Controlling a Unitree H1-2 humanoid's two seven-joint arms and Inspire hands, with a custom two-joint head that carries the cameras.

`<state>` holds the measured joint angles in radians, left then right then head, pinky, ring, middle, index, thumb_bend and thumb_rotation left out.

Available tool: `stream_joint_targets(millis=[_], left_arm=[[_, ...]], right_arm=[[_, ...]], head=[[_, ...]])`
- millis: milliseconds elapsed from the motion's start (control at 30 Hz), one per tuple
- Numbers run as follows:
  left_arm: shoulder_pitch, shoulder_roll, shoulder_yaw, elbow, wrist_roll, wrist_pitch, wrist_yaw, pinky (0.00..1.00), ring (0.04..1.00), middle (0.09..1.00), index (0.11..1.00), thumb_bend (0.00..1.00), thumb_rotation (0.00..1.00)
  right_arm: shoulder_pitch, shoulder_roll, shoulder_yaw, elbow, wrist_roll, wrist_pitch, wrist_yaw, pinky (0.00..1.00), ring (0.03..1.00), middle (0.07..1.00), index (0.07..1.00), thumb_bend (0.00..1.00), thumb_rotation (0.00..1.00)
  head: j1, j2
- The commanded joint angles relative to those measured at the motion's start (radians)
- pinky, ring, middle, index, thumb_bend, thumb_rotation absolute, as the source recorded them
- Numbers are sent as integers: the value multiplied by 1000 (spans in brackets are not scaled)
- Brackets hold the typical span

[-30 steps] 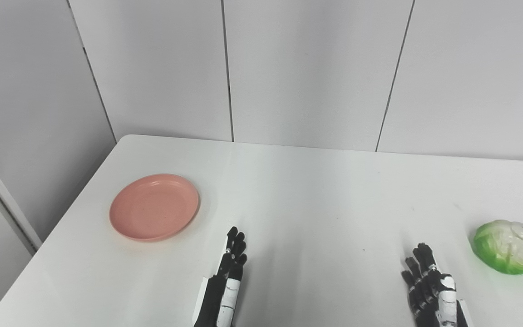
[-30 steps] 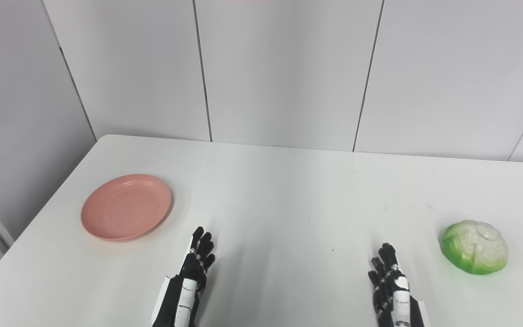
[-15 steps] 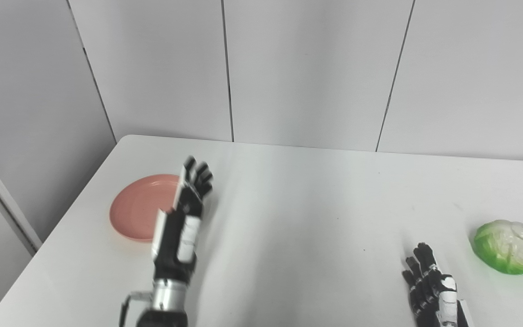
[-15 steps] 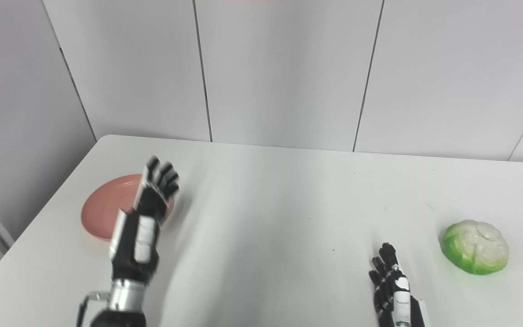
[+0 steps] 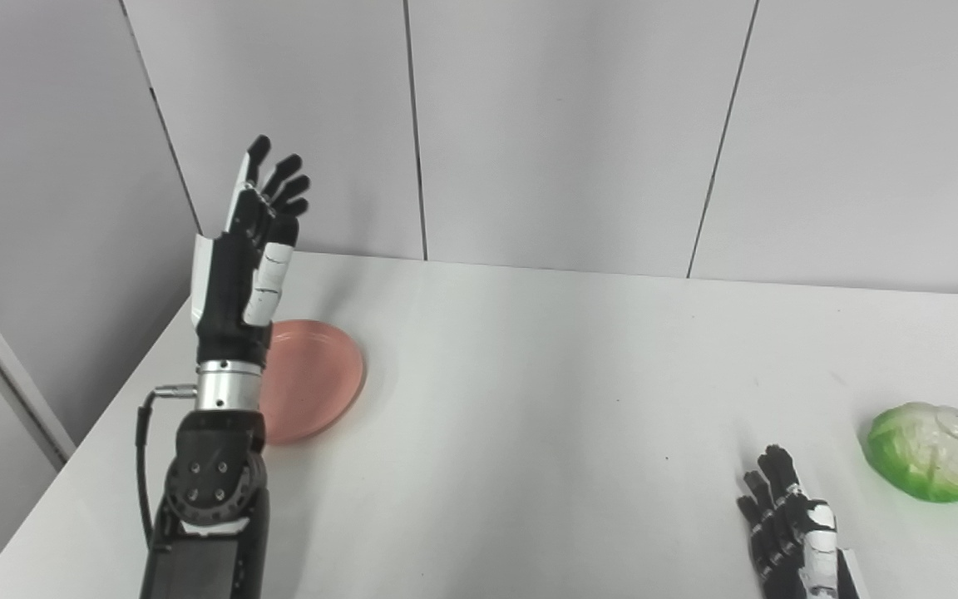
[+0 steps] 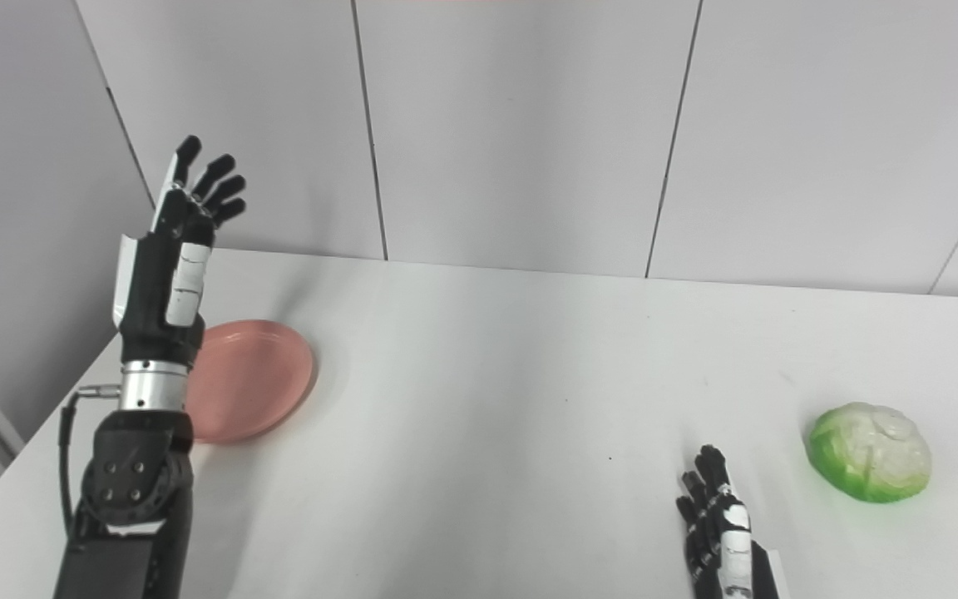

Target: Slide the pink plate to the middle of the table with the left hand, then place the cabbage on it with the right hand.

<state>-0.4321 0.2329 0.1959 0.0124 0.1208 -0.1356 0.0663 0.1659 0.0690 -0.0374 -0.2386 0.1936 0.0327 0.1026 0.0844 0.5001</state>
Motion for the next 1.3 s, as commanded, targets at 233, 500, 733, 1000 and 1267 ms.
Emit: stream_joint_targets(millis=[233,500,733,1000,1267], left_arm=[[-122,184,53,241,34,-111,45,820,889,923,964,840,918],[-123,242,84,369,-63,-107,14,839,914,937,958,793,920],[-122,209,174,480,-320,-45,-71,878,916,936,939,859,880],[-106,167,208,564,-482,-40,-164,875,922,942,924,915,869],[-121,153,202,656,-507,-63,-210,911,927,915,909,967,829]], right_arm=[[127,-20,4,-35,12,34,3,1000,990,998,962,787,1000],[129,-25,2,-45,13,46,6,1000,987,996,959,789,1000],[132,-25,1,-50,14,52,7,1000,994,1000,968,773,1000],[136,-26,4,-57,10,56,7,1000,990,999,966,779,1000],[135,-22,6,-59,7,60,4,1000,990,1000,964,797,1000]], head=[[1,13],[3,21],[-2,25],[-7,33],[-11,37]])
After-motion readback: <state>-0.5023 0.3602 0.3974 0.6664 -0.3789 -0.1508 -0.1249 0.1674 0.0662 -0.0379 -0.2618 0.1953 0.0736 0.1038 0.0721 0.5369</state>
